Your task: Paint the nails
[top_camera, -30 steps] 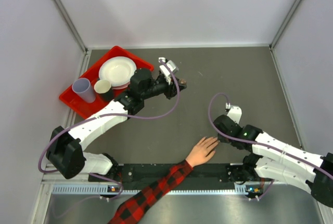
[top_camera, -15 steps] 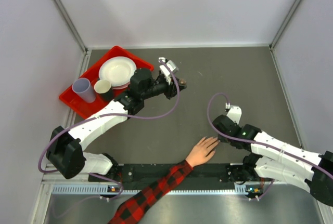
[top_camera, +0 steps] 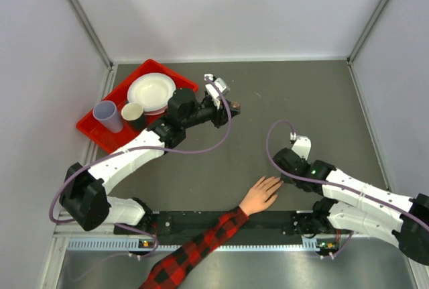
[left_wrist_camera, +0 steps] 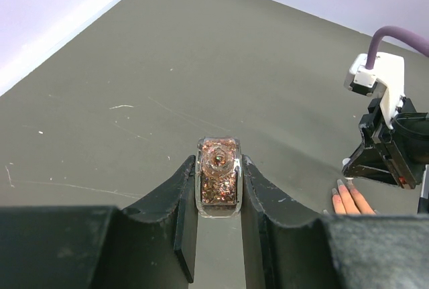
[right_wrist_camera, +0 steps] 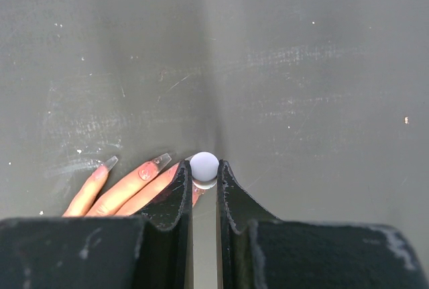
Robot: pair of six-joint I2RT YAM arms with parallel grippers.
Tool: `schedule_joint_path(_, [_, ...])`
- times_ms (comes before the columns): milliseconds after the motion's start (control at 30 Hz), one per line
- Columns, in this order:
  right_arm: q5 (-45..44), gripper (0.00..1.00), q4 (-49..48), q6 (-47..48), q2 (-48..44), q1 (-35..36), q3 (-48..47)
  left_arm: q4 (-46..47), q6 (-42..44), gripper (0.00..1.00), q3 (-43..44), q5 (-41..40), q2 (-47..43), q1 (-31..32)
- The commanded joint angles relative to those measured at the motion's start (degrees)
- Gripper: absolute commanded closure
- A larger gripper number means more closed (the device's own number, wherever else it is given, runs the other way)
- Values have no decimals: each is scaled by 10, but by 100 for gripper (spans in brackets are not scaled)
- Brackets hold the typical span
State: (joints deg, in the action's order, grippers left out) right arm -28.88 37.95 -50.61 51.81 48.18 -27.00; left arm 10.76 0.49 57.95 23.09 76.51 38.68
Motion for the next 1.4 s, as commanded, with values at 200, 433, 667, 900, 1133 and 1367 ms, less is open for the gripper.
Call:
schedule_joint_path(200, [-15, 100, -29, 4, 8, -8, -12, 36, -1, 100, 10, 5, -5, -4])
schedule_joint_path(433, [-18, 100, -26, 2, 10, -7, -13, 35, 1, 100, 9, 3, -6, -4])
schedule_joint_path(667, [-24, 100, -19, -1, 14, -8, -15, 35, 0, 100, 9, 5, -7, -4])
schedule_joint_path(900, [-28, 100, -17, 2, 18, -8, -17, 35, 0, 100, 10, 5, -7, -4])
schedule_joint_path(1133, [-31, 100, -19, 7, 20, -9, -23, 36, -1, 100, 10, 5, -7, -4])
schedule_joint_path(1367, [-42, 100, -6, 10, 12, -11, -28, 36, -2, 100, 11, 7, -5, -4])
